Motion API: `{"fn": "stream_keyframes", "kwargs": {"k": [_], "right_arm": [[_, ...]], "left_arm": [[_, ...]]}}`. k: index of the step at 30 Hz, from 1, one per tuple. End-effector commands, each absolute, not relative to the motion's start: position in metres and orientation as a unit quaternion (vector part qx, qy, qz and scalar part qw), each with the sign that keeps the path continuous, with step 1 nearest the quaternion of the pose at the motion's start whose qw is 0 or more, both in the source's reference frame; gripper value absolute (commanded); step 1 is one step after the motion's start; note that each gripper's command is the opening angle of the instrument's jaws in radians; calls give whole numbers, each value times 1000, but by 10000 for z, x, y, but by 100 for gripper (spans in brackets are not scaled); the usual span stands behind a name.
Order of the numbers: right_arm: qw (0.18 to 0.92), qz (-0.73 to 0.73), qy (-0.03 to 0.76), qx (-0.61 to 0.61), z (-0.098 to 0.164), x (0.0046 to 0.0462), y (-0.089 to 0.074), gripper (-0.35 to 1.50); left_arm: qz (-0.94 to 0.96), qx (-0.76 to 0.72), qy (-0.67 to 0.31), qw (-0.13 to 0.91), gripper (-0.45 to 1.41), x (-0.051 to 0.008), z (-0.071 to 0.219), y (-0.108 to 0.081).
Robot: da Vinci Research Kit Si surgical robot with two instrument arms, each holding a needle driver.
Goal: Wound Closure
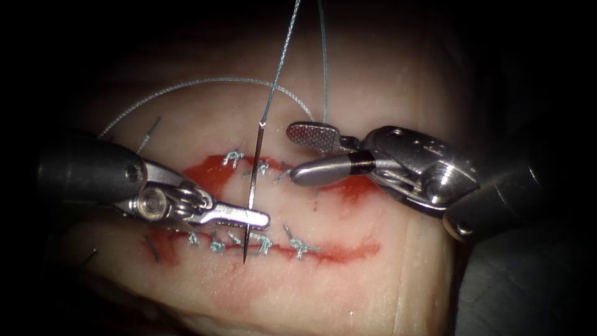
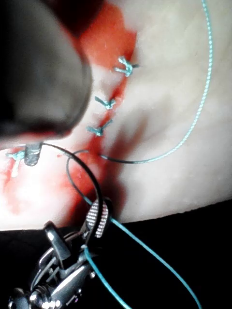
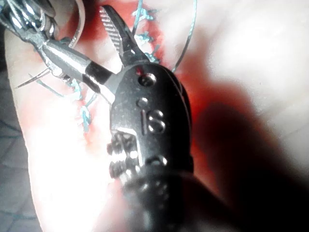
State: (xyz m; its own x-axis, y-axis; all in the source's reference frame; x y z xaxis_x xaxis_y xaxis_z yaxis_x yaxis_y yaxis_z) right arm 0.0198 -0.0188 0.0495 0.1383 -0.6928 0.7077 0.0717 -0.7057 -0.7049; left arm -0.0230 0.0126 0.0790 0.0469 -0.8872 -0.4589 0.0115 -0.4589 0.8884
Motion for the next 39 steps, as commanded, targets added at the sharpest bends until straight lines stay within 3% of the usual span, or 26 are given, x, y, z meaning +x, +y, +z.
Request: {"fn": "stream_keyframes", "kwargs": {"k": [1, 23, 30, 39], "right_arm": [[311, -615, 226, -689, 500, 207, -189, 148], [318, -614, 225, -686, 494, 213, -191, 142], [306, -662, 106, -676, 493, 220, -192, 137], [310, -671, 83, -669, 493, 221, -191, 130]], "left_arm": [[-591, 616, -356, 380, -45, -236, 795, 127], [-592, 618, -354, 377, -45, -236, 789, 130], [-607, 619, -343, 362, -45, -237, 789, 127], [-615, 620, -335, 353, -45, -239, 788, 124]]}}
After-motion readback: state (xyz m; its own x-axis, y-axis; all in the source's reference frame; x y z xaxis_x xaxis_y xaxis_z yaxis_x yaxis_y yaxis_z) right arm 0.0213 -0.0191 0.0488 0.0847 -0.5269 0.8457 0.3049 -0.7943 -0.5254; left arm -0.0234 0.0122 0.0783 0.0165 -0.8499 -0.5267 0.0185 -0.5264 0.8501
